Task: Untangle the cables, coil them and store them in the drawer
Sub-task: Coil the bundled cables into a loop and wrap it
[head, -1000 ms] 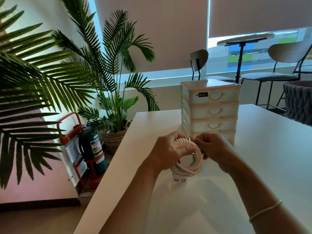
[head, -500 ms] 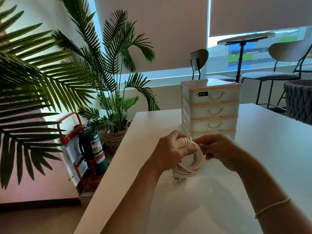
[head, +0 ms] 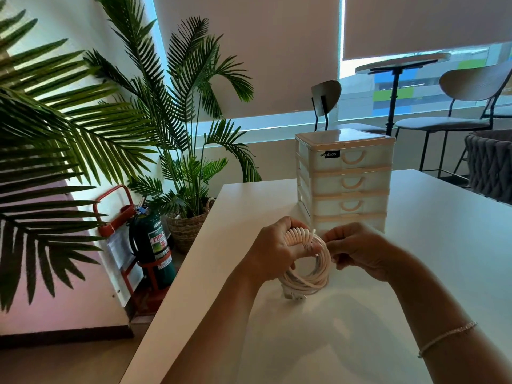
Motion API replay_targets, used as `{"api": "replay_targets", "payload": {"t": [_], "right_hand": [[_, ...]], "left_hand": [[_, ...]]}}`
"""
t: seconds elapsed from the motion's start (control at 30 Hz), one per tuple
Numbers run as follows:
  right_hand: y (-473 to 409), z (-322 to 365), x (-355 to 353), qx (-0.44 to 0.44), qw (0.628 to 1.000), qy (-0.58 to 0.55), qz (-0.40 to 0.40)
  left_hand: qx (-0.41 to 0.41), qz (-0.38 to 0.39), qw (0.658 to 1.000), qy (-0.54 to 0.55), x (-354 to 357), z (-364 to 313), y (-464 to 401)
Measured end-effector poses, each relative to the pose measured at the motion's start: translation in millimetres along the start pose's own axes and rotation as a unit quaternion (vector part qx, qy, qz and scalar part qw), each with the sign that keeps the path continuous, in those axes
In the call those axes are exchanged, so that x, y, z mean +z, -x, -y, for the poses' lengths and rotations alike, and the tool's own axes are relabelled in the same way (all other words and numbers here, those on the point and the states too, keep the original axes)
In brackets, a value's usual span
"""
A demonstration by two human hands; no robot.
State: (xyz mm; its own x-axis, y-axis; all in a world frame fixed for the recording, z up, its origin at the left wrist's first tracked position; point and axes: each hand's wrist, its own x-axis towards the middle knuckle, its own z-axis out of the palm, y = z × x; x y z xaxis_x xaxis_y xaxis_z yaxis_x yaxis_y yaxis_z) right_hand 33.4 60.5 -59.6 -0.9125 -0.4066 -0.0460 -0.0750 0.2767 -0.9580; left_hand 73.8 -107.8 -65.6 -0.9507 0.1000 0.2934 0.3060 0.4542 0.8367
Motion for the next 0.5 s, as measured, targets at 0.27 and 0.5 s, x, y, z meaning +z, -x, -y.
{"api": "replay_targets", "payload": {"t": [0.27,0.5], "right_hand": [[-1.3,-1.1,-1.4,-0.009,1.0,-0.019,-0.01],[-1.1,-3.9,-0.6,0.006,1.0,-0.025,0.009]], "left_hand": [[0.019,0.0,1.0,0.009,-2.7,-0.4,0.4],[0.025,0.006,0.999,-0.024,-4.3,2.2,-0.9]]}}
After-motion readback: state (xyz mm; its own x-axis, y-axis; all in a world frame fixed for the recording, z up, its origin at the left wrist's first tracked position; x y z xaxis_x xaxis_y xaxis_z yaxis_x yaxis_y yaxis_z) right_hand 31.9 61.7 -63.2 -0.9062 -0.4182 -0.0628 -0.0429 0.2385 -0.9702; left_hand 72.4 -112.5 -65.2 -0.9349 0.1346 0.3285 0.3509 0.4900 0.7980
